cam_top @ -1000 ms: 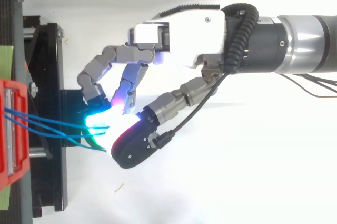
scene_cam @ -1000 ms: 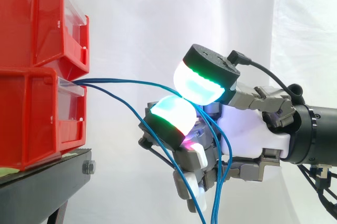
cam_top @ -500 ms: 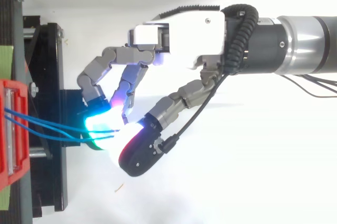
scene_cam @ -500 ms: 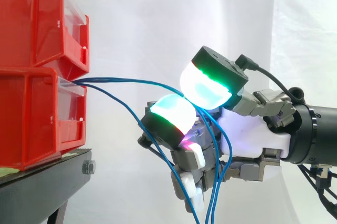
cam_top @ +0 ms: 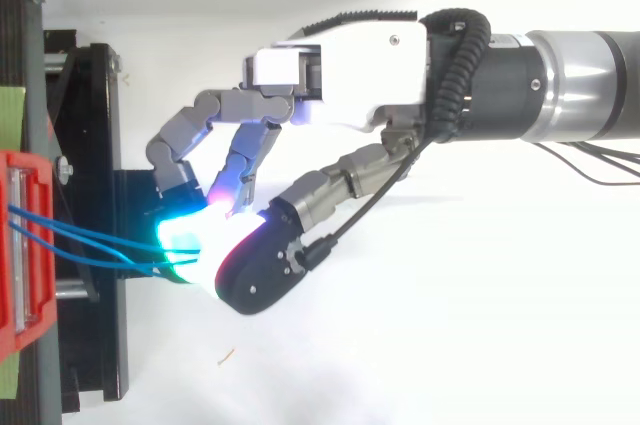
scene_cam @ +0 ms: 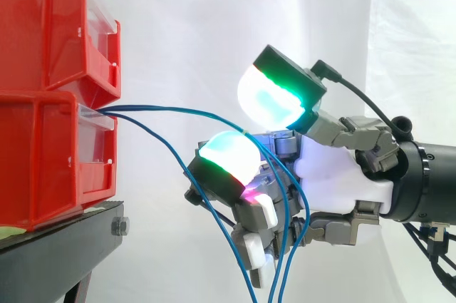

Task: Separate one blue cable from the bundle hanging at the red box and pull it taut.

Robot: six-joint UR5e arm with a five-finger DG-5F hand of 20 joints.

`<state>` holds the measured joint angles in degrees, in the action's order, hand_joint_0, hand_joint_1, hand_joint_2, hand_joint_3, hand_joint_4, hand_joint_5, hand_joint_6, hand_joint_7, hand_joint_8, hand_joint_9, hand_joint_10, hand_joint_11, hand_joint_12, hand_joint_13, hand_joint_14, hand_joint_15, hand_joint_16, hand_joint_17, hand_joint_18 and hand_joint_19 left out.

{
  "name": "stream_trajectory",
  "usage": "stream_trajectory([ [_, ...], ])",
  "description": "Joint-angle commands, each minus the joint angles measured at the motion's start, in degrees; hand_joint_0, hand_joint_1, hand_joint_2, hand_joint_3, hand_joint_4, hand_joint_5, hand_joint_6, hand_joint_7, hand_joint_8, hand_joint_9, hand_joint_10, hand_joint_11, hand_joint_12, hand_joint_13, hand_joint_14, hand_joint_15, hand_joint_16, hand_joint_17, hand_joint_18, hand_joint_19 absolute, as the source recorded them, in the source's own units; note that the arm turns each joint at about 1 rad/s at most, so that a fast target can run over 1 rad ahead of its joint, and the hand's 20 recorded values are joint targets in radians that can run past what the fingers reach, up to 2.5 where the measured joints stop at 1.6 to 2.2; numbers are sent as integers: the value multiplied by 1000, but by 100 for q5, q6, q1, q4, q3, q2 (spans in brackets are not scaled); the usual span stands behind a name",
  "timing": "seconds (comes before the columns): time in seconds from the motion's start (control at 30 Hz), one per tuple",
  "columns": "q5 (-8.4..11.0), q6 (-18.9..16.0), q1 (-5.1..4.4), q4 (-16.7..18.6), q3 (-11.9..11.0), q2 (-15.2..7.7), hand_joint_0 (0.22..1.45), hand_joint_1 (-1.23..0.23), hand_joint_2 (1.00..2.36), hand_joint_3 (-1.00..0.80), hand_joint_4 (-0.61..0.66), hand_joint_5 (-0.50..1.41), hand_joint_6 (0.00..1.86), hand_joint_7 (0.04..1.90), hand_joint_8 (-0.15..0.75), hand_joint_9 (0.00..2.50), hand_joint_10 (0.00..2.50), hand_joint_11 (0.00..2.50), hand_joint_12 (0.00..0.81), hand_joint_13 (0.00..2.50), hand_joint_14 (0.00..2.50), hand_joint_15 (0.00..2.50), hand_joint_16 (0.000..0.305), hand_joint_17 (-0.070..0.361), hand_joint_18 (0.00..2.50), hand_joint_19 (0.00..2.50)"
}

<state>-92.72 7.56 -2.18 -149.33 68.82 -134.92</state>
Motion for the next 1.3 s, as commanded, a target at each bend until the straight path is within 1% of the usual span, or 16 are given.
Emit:
stream_trajectory([
  [0.0,0,9,-2,0,9,1,597,-485,1000,-500,239,-127,809,1212,359,980,17,771,403,981,17,536,48,108,962,539],
  [0.13,0,17,-2,0,0,1,628,-539,1000,-500,184,-129,810,1213,359,964,17,772,402,972,17,536,48,108,956,552],
  [0.2,0,17,-2,0,0,1,633,-644,1007,-419,165,-138,825,1231,363,945,16,771,408,953,17,537,49,111,949,545],
  [0.23,0,17,-2,0,0,1,632,-651,1007,-410,165,-139,828,1228,362,944,16,782,410,953,16,532,49,110,948,546],
  [0.3,0,17,-2,0,9,1,632,-734,1011,-331,162,-151,844,1226,363,916,14,789,414,943,17,539,49,111,941,540],
  [0.43,0,17,-2,0,9,1,649,-808,1014,-282,133,-163,866,1208,365,902,17,792,413,935,17,540,49,110,943,531],
  [0.53,0,17,-2,0,0,-8,700,-865,1015,-291,76,-175,882,1250,366,896,17,803,408,934,17,533,49,110,943,509],
  [0.6,9,17,-2,0,9,1,739,-891,1013,-327,38,-182,894,1229,365,893,17,805,401,928,17,530,48,109,937,495],
  [0.63,18,17,-2,0,9,1,764,-918,1012,-343,46,-184,896,1267,358,889,16,804,397,924,18,530,48,108,930,502],
  [0.8,44,17,-2,18,9,1,818,-917,1001,-484,8,-187,907,1233,344,890,17,811,391,922,17,533,47,105,912,490],
  [0.9,44,17,-11,18,9,1,824,-916,1000,-500,-1,-186,909,1218,344,891,17,801,389,921,17,531,46,104,910,487],
  [1.03,44,26,-11,18,9,-8,838,-929,1000,-500,-14,-184,910,1297,342,905,16,816,386,923,19,536,46,103,900,498],
  [1.1,44,26,-11,9,9,-8,860,-921,1009,-401,-13,-184,903,1472,341,911,14,827,384,917,17,545,46,103,862,546],
  [1.13,44,26,-11,9,9,1,860,-923,1009,-389,-13,-184,903,1479,340,911,16,814,384,916,19,549,46,102,862,549],
  [1.2,44,26,-11,18,9,-8,878,-907,1016,-298,27,-200,926,1336,332,891,17,802,382,902,18,555,46,103,813,575],
  [1.27,44,17,-11,9,18,1,884,-898,1018,-262,47,-205,924,1292,323,867,16,792,384,892,20,551,46,103,797,598],
])
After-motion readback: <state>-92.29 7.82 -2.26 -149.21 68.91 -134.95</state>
